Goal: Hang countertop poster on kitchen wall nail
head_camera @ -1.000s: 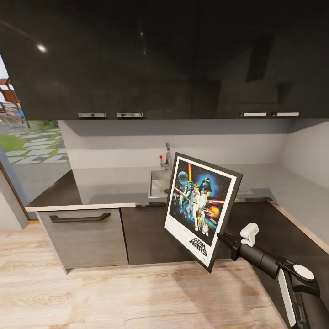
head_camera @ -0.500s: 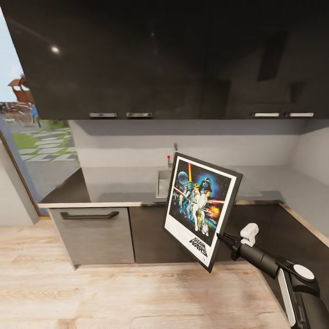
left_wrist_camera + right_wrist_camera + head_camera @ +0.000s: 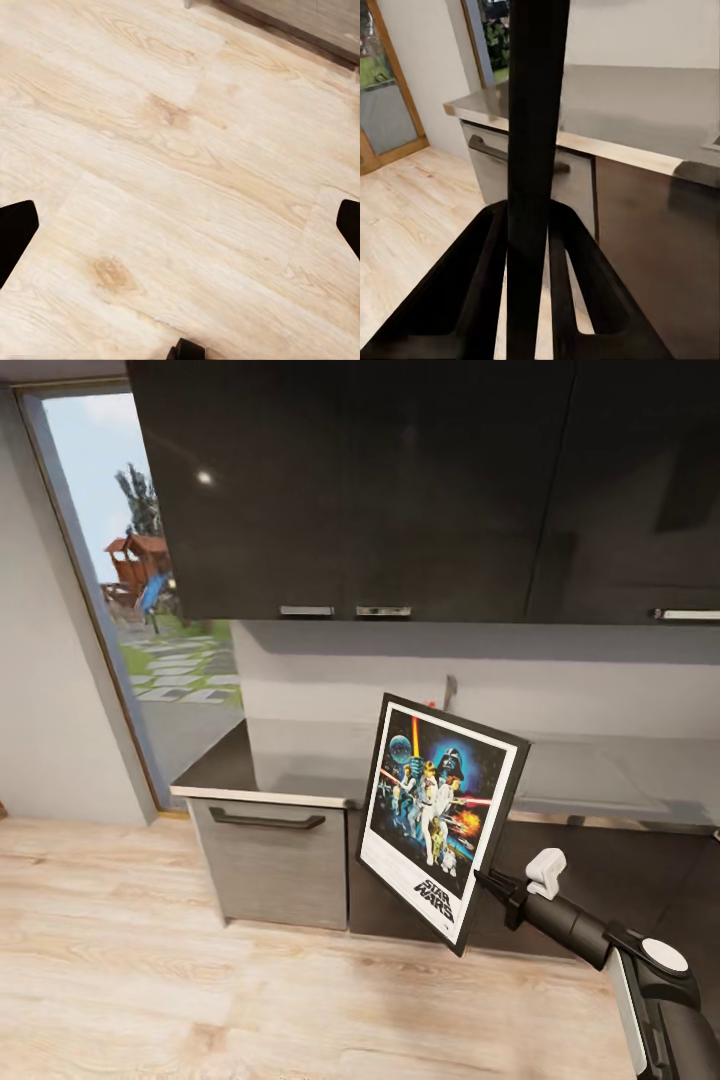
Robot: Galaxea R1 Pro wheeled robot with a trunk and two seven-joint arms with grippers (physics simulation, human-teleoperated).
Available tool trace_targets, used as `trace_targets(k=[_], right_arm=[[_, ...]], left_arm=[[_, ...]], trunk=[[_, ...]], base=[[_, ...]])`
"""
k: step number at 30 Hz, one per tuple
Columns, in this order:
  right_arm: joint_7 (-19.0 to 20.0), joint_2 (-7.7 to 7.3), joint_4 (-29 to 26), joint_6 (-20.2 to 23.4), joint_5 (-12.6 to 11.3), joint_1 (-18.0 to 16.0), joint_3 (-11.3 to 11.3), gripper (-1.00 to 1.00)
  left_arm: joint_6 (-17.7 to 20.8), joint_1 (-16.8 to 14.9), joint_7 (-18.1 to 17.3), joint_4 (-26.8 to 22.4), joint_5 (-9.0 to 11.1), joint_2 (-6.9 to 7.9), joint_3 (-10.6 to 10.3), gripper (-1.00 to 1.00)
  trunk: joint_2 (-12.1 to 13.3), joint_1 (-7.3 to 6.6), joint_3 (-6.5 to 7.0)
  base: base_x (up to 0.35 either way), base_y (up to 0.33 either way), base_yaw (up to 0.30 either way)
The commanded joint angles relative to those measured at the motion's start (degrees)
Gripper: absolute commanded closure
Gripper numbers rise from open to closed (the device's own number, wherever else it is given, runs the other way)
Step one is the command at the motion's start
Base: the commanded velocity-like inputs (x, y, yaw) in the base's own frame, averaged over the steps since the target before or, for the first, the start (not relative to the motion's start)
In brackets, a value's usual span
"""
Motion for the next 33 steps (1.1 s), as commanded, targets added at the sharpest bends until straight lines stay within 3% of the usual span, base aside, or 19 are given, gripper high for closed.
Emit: trace_targets(k=[1, 10, 33], right_arm=[[0.5, 0.02, -0.1, 0.7, 0.1, -0.1, -0.1, 1.00], [0.5, 0.02, -0.2, 0.6, 0.1, -0.1, -0.1, 1.00], [0.4, 0.02, -0.2, 0.7, 0.2, -0.1, 0.0, 1.00]], left_arm=[[0.0, 0.0, -0.4, 0.0, 0.6, -0.01, 0.1, -1.00], [0.0, 0.0, -0.5, 0.0, 0.6, 0.00, 0.1, -1.00], [0.0, 0.0, -0.5, 0.0, 0.6, 0.05, 0.1, -1.00]], trunk=[[-0.1, 0.04, -0.12], [-0.1, 0.04, -0.12], [-0.1, 0.04, -0.12]], base=[[0.000, 0.049, 0.292], [0.000, 0.151, 0.292], [0.000, 0.287, 0.292]])
